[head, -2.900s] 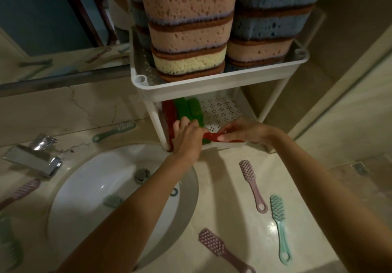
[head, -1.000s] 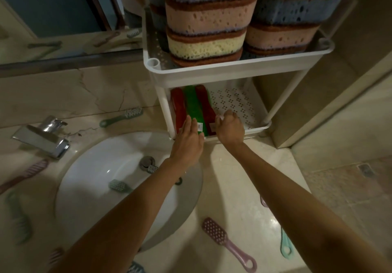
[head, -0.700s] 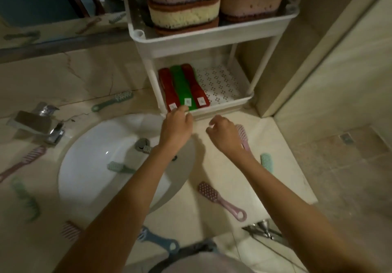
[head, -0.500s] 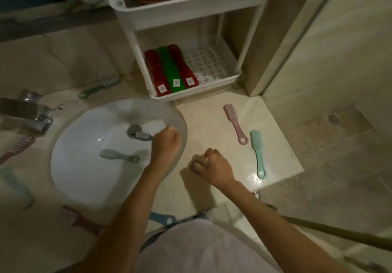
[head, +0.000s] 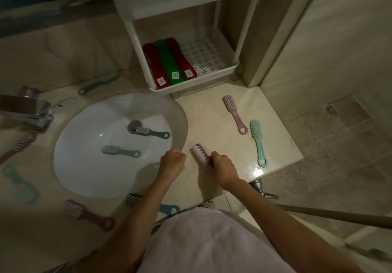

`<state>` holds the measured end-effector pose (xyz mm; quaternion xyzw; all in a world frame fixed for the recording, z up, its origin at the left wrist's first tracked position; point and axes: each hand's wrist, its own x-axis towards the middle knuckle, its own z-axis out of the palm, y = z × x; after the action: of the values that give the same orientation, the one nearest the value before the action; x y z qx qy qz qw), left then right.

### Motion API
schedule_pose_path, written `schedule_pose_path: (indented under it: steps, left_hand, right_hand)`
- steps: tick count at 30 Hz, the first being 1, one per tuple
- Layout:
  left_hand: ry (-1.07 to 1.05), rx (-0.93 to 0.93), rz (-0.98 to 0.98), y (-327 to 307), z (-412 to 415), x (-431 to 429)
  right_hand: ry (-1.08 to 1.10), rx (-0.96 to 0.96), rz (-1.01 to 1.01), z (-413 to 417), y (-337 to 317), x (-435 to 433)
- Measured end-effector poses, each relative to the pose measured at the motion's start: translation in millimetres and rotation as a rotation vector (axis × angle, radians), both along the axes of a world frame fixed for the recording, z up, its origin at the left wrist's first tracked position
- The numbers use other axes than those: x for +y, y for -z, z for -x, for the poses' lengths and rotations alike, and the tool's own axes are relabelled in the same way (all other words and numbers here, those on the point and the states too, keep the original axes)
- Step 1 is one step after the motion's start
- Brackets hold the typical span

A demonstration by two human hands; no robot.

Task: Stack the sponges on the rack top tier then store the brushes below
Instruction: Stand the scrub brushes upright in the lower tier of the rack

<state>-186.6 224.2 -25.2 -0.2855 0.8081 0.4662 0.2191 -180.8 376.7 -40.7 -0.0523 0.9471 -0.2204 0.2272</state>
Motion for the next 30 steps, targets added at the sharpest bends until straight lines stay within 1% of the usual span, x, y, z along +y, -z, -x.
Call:
schedule_pose_path:
  steps: [1, 3, 5, 6, 8, 10, 11, 12, 13, 15, 16, 18, 21, 25, 27, 30]
  left_hand:
    - [0.001, 0.005, 0.001, 0.1, 0.9, 1.7]
    - [0.075, 0.041, 0.054, -1.3, 3.9, 6.1]
    - [0.137, 0.101, 0.064, -5.0, 8.2, 11.9]
    - [0.124, 0.133, 0.03, -6.9, 11.4, 14.3]
    - [0.021, 0.199, -0.08, -11.4, 19.1, 18.4]
    - [-0.102, 0.252, -0.227, -16.8, 27.1, 23.1]
    - [-0.142, 0.275, -0.3, -19.9, 31.4, 25.8]
    - [-0.162, 0.304, -0.35, -23.1, 35.4, 28.3]
    - [-0.168, 0.33, -0.376, -26.6, 39.2, 31.1]
    - [-0.18, 0.355, -0.415, -32.4, 46.0, 36.0]
    - [-0.187, 0.353, -0.437, -34.8, 48.5, 38.3]
    - [-0.182, 0.337, -0.475, -40.8, 51.4, 43.2]
    - [-0.098, 0.343, -0.446, -45.6, 52.6, 49.8]
    - [-0.019, 0.331, -0.287, -41.6, 54.6, 55.5]
    - [0.008, 0.323, -0.254, -40.5, 56.6, 56.8]
    - [0.024, 0.298, -0.283, -41.9, 62.2, 57.7]
  right_hand:
    - [0.019, -0.004, 0.057, 1.6, -0.2, 1.2]
    - [0.054, -0.008, 0.18, 6.9, -5.5, 2.3]
    - [0.031, -0.022, 0.268, 14.9, -13.5, 3.1]
    - [0.019, -0.036, 0.309, 18.4, -18.1, 4.4]
    - [0.03, -0.071, 0.415, 24.0, -27.4, 10.9]
    - [0.103, -0.108, 0.498, 30.0, -35.2, 21.6]
    - [0.179, -0.111, 0.517, 33.0, -37.8, 27.3]
    - [0.281, -0.077, 0.509, 36.4, -38.7, 33.3]
    - [0.404, 0.007, 0.457, 40.0, -37.9, 40.1]
    - [0.649, 0.192, 0.268, 44.7, -32.4, 56.5]
    - [0.722, 0.218, 0.175, 44.8, -29.8, 64.5]
    - [0.747, 0.129, 0.017, 42.0, -23.9, 76.8]
    - [0.685, -0.009, -0.137, 35.8, -15.3, 85.4]
    - [0.763, -0.078, -0.113, 36.0, -13.7, 92.9]
    - [0.797, -0.09, -0.081, 36.3, -13.5, 95.8]
    - [0.792, 0.009, -0.036, 35.7, -17.1, 94.0]
